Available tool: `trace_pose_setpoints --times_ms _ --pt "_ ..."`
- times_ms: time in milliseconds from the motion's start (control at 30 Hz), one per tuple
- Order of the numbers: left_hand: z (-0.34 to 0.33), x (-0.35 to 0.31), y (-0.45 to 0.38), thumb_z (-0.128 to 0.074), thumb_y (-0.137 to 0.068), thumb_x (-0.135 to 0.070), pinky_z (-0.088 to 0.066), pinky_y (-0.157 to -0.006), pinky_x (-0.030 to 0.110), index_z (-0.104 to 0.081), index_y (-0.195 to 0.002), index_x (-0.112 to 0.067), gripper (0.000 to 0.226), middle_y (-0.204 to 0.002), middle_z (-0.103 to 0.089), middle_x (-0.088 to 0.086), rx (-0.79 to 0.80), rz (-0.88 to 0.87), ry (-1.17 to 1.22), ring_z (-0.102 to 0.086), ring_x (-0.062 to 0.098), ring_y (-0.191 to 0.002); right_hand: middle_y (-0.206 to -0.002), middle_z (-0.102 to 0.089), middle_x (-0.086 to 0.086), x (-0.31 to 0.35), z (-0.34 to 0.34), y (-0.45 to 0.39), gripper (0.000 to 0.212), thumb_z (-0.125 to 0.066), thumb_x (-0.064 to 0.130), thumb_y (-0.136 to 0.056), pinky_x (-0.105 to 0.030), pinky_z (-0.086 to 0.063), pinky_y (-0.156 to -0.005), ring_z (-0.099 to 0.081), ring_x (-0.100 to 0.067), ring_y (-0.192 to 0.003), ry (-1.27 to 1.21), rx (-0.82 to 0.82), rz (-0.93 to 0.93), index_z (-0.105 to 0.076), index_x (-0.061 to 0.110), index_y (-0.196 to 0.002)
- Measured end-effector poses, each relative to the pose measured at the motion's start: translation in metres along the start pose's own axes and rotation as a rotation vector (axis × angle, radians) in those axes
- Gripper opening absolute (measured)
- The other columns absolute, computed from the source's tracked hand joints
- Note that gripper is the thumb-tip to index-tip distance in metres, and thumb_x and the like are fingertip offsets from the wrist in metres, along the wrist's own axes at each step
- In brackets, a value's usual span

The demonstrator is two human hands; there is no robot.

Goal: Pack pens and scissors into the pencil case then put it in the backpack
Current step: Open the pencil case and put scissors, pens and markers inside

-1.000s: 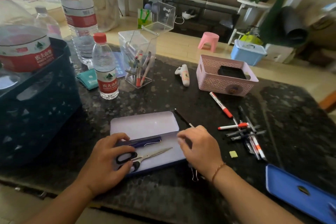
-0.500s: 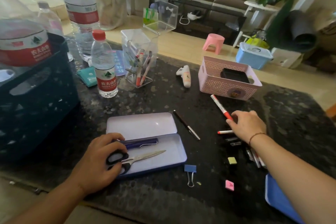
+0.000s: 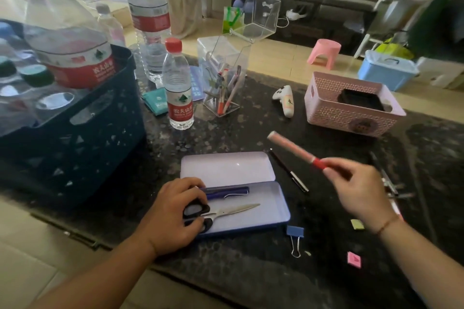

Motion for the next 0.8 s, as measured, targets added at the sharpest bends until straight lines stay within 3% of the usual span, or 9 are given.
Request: trace_pose_setpoints --times_ms 100,167,367,567,633,700,767,800 --pt "0.0 0.001 0.0 -0.064 -0.068 -0.04 -0.042 -0.101 0.037 -0.056 -0.095 -0.042 0.027 -0.119 -0.053 -0.016 0.001 0.007 0.009 -0.051 0.008 -0.113 -0.09 -0.069 0.005 0.046 -0.035 0.054 0.019 -0.068 0.009 -0.081 -0.019 -0.046 -0.082 -0.06 -0.005 -0.084 0.016 0.192 0.219 -0.074 0.02 -0.096" --pt "0.0 0.002 0.001 -0.062 -0.068 -0.04 -0.043 -0.099 0.038 -0.055 -0.095 -0.043 0.028 -0.118 -0.053 -0.017 -0.001 0.007 0.009 -0.051 0.006 -0.113 -0.092 -0.07 0.002 0.058 -0.059 0.073 0.019 -0.065 0.01 -0.083 -0.024 -0.05 -0.082 -0.059 -0.008 -0.086 0.085 0.279 0.309 -0.073 0.018 -0.097" --pt "0.0 0.0 -0.001 -0.059 -0.068 -0.041 -0.041 -0.099 0.037 -0.059 -0.095 -0.041 0.027 -0.115 -0.054 -0.019 -0.018 0.004 0.012 -0.049 0.001 -0.111 -0.091 -0.07 0.009 0.061 -0.075 0.076 0.019 -0.056 0.025 -0.084 -0.031 -0.049 -0.071 -0.053 -0.013 -0.083 0.203 0.267 0.348 -0.071 0.028 -0.094" --pt "-0.001 -0.002 -0.001 -0.063 -0.069 -0.046 -0.042 -0.094 0.034 -0.06 -0.093 -0.038 0.026 -0.114 -0.055 -0.017 -0.023 -0.015 -0.008 -0.051 0.003 -0.108 -0.113 -0.061 0.015 0.061 -0.084 0.079 0.029 -0.042 0.034 -0.093 -0.031 -0.046 -0.081 -0.047 -0.013 -0.098 0.349 0.402 0.477 -0.066 0.031 -0.11" --pt "-0.001 -0.002 -0.001 -0.065 -0.069 -0.048 -0.043 -0.094 0.035 -0.061 -0.095 -0.037 0.028 -0.114 -0.055 -0.018 -0.02 -0.018 -0.018 -0.052 0.004 -0.108 -0.111 -0.063 0.014 0.067 -0.071 0.074 0.027 -0.048 0.038 -0.09 -0.028 -0.045 -0.082 -0.05 -0.011 -0.098 0.319 0.38 0.497 -0.066 0.03 -0.109" --pt "-0.002 -0.001 -0.001 -0.065 -0.07 -0.049 -0.042 -0.095 0.034 -0.06 -0.096 -0.038 0.029 -0.114 -0.054 -0.019 -0.019 -0.021 -0.021 -0.052 0.004 -0.109 -0.102 -0.068 0.01 0.051 -0.04 0.05 0.02 -0.058 0.032 -0.084 -0.031 -0.047 -0.08 -0.055 -0.017 -0.093 0.265 0.217 0.435 -0.068 0.027 -0.101" --pt "-0.001 -0.001 -0.002 -0.066 -0.07 -0.049 -0.042 -0.095 0.034 -0.06 -0.096 -0.038 0.03 -0.114 -0.054 -0.02 -0.019 -0.018 -0.017 -0.052 0.003 -0.109 -0.105 -0.069 0.005 0.014 -0.003 0.012 0.021 -0.062 0.023 -0.083 -0.035 -0.048 -0.083 -0.056 -0.023 -0.096 0.367 0.07 0.268 -0.069 0.025 -0.102" --pt "-0.002 -0.001 -0.002 -0.066 -0.07 -0.049 -0.042 -0.096 0.034 -0.06 -0.097 -0.037 0.03 -0.114 -0.054 -0.019 -0.018 -0.019 -0.018 -0.052 0.003 -0.109 -0.111 -0.067 0.004 -0.011 0.009 -0.005 0.025 -0.062 0.02 -0.083 -0.037 -0.048 -0.086 -0.054 -0.024 -0.102 0.505 0.086 0.153 -0.067 0.025 -0.107"
Point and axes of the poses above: each hand's wrist, its own y-axis away from the middle knuckle, its own z-axis out of the back of the hand, x = y × z, the point moved 8 cm from there along -y, towards the middle knuckle
